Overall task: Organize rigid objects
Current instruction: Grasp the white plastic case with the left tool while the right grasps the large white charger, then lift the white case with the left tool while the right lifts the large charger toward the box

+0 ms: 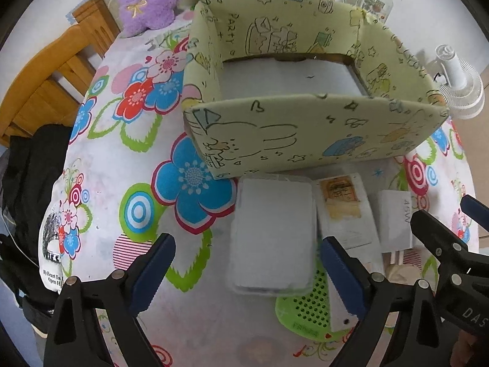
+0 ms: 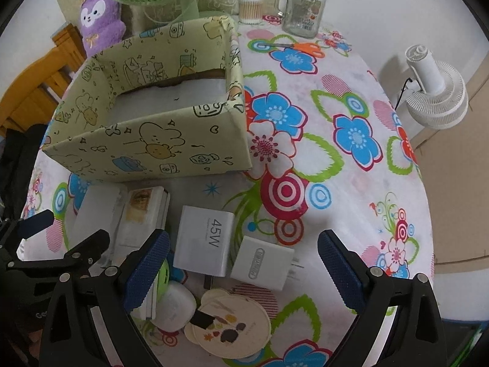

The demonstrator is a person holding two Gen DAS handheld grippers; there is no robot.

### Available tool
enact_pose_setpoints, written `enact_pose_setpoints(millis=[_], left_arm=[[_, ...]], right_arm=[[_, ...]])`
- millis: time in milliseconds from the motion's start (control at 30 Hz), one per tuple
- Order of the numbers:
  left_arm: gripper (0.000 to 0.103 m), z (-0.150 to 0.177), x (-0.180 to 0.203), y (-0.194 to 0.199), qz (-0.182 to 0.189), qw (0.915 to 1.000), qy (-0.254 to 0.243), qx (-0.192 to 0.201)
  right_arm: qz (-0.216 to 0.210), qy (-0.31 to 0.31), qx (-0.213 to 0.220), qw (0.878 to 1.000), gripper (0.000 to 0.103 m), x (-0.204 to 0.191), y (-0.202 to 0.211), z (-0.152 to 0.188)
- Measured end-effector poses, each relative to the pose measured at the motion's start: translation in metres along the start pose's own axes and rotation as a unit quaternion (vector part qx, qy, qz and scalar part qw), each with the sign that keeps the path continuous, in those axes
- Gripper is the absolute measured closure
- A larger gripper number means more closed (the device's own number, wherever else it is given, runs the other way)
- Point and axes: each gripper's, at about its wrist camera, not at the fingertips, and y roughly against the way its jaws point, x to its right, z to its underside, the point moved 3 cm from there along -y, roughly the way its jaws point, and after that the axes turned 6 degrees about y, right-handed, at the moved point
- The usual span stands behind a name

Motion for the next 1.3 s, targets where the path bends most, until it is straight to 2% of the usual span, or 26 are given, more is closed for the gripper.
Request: enact_pose_setpoints(millis=[133, 333, 567, 633, 700, 800, 1067, 1300], left_arm=[[0.009, 0.0, -0.003, -0.007, -0.011, 0.9999, -0.002, -0.007], [0.014, -0.003, -0.007, -0.023, -0.004, 0.9997, 0.001, -0.023], [0.027, -0.007, -0.011, -0.039, 0.015, 0.999, 0.006, -0.041], [0.031, -0.01, -0.01, -0.039, 0.012, 0.9993, 0.0, -0.035], [0.042, -0.011, -0.006, -0.038, 0.013, 0.9994, -0.009, -0.031], [0.042, -0.013, -0.001, -0.037, 0.016, 0.9994, -0.01, -0.031], [0.043, -0.013, 0.014, -0.02, 0.022, 0.9995, -0.011, -0.02], [0.043, -0.017, 0.021, 0.002, 0.016, 0.9998, -0.008, 0.002]], right_arm=[[-0.003, 0.003, -0.007, 1.0, 0.005, -0.005, -0.008, -0.002], [-0.006, 0.004, -0.03, 1.0, 0.016, -0.012, -0.026, -0.003], [-0.007, 0.013, -0.048, 0.999, 0.024, -0.021, -0.043, -0.004], [-0.013, 0.01, -0.051, 0.999, 0.03, -0.024, -0.047, -0.004], [-0.019, 0.009, -0.06, 0.998, 0.042, -0.027, -0.053, -0.003], [-0.019, 0.009, -0.06, 0.998, 0.05, -0.032, -0.055, -0.004], [-0.025, -0.002, -0.058, 0.998, 0.052, -0.032, -0.052, -0.006], [-0.027, 0.008, -0.036, 0.999, 0.053, -0.029, -0.029, -0.01]])
